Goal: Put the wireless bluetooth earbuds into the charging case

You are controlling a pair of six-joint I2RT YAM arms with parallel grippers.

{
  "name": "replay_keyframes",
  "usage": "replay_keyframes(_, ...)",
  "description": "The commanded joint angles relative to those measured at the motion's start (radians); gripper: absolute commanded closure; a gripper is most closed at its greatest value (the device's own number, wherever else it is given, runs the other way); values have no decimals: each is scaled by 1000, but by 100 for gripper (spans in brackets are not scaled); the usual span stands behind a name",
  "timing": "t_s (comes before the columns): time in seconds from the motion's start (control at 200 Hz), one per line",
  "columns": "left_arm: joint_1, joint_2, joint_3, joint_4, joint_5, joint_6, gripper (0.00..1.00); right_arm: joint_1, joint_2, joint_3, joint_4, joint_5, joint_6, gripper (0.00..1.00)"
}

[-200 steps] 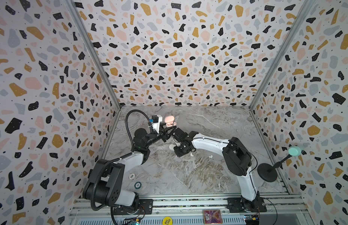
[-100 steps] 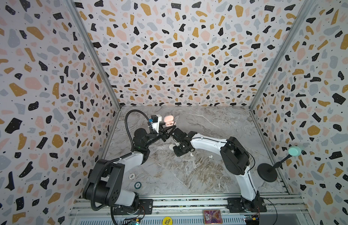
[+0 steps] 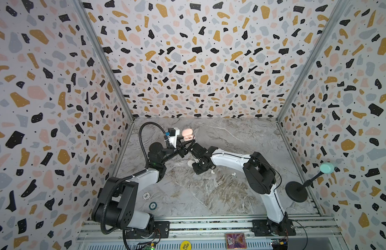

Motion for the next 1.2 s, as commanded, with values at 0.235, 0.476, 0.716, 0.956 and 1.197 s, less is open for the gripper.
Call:
replay_keyframes(0.235, -3, -24, 1, 40, 11, 22, 57, 12, -83, -45, -3, 25, 37, 86)
replay_keyframes(0.476, -5, -19, 1, 27, 10, 31, 57, 10, -150, -94, -5, 10, 73, 86)
replay_keyframes(0.716, -7, -16, 2, 15, 3, 41, 57, 17, -210, -185, 33, -5, 117, 85)
replay_keyframes(0.956, -16, -10, 1, 8, -3, 48, 56, 11, -357, -239, 9, 43, 163, 70)
replay_keyframes(1.197, -27, -6, -2, 2, -5, 52, 56, -25, -489, -330, -5, 41, 189, 65)
